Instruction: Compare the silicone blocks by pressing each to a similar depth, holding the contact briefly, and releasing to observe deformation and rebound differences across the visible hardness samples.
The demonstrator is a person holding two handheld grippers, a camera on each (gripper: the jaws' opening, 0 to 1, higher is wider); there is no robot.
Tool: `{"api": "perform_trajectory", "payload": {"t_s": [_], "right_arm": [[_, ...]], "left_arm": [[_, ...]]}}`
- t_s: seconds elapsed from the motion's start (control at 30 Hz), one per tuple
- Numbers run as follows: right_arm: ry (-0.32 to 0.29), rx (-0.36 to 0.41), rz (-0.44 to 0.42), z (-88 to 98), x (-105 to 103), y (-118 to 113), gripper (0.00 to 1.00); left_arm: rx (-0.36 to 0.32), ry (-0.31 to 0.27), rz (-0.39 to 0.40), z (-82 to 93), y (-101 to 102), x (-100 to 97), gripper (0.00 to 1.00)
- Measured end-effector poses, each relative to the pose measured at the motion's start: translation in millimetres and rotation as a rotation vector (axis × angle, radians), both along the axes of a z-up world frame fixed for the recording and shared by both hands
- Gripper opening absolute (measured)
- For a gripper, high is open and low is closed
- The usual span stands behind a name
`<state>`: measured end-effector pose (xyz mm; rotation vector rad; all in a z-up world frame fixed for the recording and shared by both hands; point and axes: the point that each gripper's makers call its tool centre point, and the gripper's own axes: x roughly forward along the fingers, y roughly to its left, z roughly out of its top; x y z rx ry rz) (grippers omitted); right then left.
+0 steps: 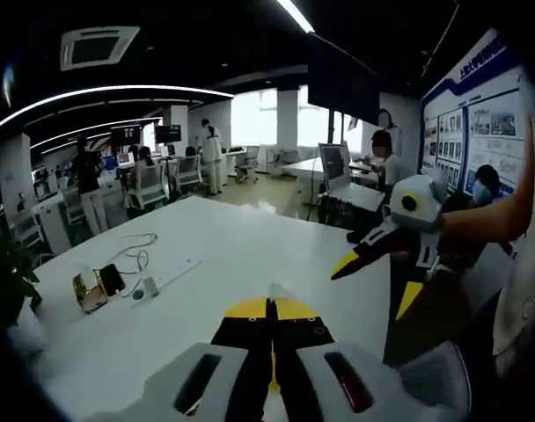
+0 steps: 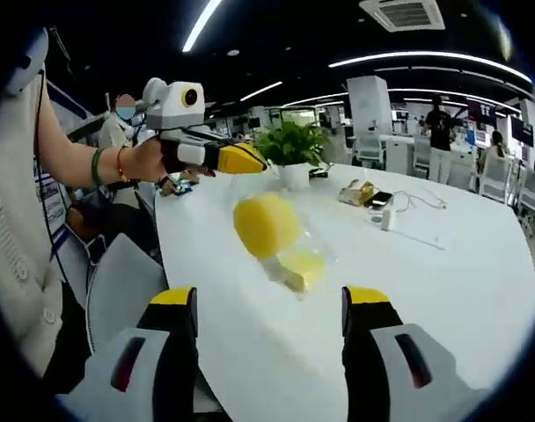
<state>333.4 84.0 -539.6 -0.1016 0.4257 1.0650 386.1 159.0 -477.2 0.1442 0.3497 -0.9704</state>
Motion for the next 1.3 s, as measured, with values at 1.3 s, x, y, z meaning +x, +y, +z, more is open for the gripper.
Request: {"api": "perform_trajectory", "payload": {"t_s": [1.3], "right_arm": [[-0.018, -0.23, 0.446, -15.5, 48, 86, 0.33]], "left_arm": [[0.016, -0.012, -0.207, 8.3, -32, -0.8, 0.0]]}}
